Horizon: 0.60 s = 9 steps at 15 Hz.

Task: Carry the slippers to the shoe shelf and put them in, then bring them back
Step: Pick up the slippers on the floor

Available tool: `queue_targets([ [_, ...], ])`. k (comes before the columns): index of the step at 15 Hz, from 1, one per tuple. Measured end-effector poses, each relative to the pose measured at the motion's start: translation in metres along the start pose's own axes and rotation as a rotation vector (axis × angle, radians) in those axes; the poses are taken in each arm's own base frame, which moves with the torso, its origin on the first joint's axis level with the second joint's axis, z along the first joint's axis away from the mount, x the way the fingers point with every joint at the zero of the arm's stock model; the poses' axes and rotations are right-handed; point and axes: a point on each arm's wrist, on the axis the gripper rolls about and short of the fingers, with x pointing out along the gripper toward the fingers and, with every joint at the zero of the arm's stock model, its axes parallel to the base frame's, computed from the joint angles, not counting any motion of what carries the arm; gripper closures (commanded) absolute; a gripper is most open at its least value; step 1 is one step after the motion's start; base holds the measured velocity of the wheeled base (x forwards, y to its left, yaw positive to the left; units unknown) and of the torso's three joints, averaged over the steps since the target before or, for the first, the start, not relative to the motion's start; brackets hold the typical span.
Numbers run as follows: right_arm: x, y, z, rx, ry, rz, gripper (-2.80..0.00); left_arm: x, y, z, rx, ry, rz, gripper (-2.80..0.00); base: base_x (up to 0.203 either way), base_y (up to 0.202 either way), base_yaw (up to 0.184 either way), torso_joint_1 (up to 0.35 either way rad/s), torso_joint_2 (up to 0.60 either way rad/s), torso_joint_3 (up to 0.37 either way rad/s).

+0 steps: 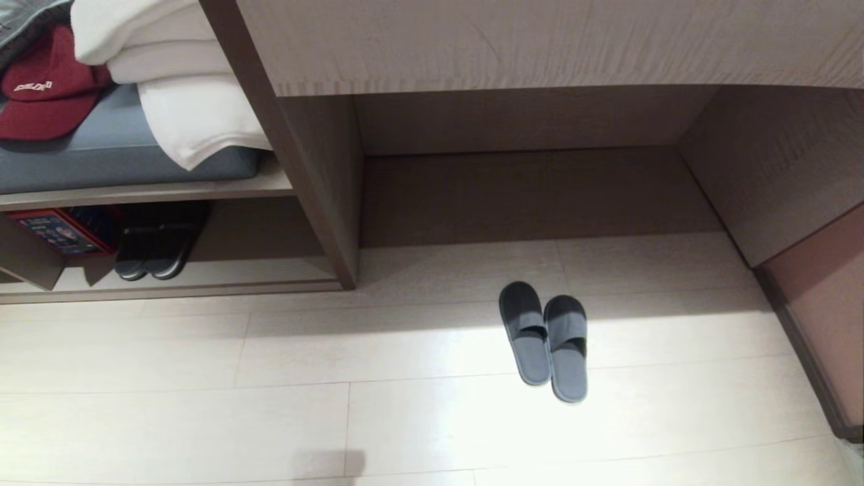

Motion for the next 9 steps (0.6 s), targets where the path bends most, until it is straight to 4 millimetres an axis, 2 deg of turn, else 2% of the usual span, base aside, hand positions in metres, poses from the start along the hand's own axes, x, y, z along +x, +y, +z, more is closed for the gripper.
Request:
queue_targets([
  [9, 0.0000, 0.0000, 0.0000, 0.000, 0.000, 0.000, 0.00, 0.0000, 0.0000, 0.0000, 0.001, 0.000, 0.000, 0.00, 0.000, 0.000, 0.000, 0.001, 0.00, -0.199],
])
